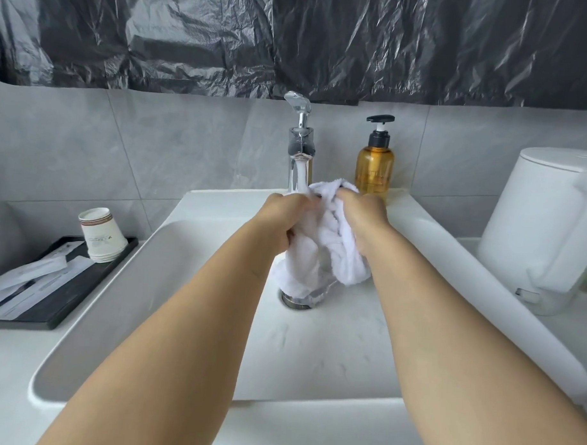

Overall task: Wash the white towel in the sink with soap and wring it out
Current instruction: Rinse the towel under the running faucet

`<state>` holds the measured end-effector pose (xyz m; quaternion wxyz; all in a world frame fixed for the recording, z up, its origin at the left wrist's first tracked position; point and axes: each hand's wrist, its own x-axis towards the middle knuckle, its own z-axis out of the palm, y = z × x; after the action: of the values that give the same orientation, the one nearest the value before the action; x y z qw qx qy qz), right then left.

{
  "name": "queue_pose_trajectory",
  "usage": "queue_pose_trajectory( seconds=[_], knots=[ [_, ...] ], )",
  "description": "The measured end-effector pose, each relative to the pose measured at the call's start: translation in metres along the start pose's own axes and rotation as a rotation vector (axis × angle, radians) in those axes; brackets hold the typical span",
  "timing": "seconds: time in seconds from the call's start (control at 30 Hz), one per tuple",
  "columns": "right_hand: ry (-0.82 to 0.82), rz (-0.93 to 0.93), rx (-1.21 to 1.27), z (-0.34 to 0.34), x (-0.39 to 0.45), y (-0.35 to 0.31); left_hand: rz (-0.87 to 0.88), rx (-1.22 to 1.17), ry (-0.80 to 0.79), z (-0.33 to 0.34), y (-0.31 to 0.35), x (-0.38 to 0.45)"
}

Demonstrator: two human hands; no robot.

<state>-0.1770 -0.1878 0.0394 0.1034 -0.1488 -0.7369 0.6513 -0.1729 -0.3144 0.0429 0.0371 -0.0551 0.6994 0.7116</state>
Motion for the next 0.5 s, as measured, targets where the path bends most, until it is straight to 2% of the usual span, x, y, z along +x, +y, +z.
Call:
queue_pose_trajectory(
  seconds=[0.13,0.2,0.37,0.43,0.5],
  knots=[
    [-0.026,0.004,0.359,-0.002,-0.003,-0.009,-0.005,0.145,0.051,-0.003,0.008,0.001],
    [-0.036,-0.064,0.365,-0.005,-0.005,-0.014,0.016,0.127,0.062,-0.007,0.008,0.005],
    [-0.016,-0.276,-0.194,-0.002,0.006,-0.002,0.099,-0.110,0.011,-0.019,0.008,0.009],
    [0.070,-0.260,-0.372,-0.003,0.008,0.004,0.132,-0.181,-0.027,-0.024,0.008,0.011],
    [0.194,-0.212,-0.402,-0.006,0.007,0.008,0.142,-0.207,-0.026,-0.026,0.008,0.011]
  ],
)
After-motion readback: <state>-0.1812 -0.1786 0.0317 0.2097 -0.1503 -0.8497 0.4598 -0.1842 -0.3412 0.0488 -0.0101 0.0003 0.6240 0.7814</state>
